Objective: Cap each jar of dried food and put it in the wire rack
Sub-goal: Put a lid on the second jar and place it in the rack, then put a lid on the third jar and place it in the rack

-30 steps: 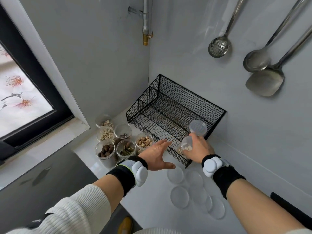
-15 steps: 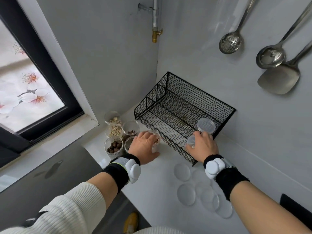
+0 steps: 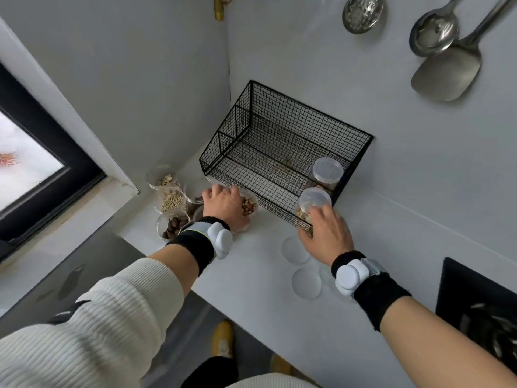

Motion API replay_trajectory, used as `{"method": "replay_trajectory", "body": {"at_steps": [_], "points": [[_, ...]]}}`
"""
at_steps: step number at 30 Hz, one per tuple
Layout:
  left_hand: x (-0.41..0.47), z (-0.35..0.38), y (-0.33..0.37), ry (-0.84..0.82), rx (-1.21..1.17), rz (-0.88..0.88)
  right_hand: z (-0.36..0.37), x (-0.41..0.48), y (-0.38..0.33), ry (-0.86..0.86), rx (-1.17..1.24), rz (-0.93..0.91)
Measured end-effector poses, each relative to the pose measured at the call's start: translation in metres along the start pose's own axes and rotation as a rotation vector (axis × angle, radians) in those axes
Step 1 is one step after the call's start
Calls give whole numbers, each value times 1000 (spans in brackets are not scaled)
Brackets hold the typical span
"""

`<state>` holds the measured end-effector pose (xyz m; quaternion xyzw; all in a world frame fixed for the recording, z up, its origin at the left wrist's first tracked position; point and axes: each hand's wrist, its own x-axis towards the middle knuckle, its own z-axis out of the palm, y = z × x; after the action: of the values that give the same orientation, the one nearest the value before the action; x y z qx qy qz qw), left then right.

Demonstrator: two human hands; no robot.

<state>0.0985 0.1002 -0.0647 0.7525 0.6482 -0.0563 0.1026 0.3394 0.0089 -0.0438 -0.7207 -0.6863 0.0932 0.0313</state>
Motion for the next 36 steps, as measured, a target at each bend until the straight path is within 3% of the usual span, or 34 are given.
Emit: {"method": "replay_trajectory", "body": {"at_steps": [7, 12, 17, 24, 29, 36], "points": [[-28, 2, 24, 140, -32, 127, 11, -22, 13, -31, -15, 81], [-62, 27, 37, 80, -125, 167, 36, -41, 25, -303, -20, 136], [-78, 43, 35, 28, -216, 177, 56, -52, 29, -549, -64, 71], [-89, 59, 25, -13, -596, 128, 86, -60, 23, -560, -160, -6], [-93, 75, 22, -89, -691, 83, 102, -66, 25, -526, -146, 6], [-96, 69, 23, 30, -741, 130, 82, -63, 26, -512, 244, 172]]}}
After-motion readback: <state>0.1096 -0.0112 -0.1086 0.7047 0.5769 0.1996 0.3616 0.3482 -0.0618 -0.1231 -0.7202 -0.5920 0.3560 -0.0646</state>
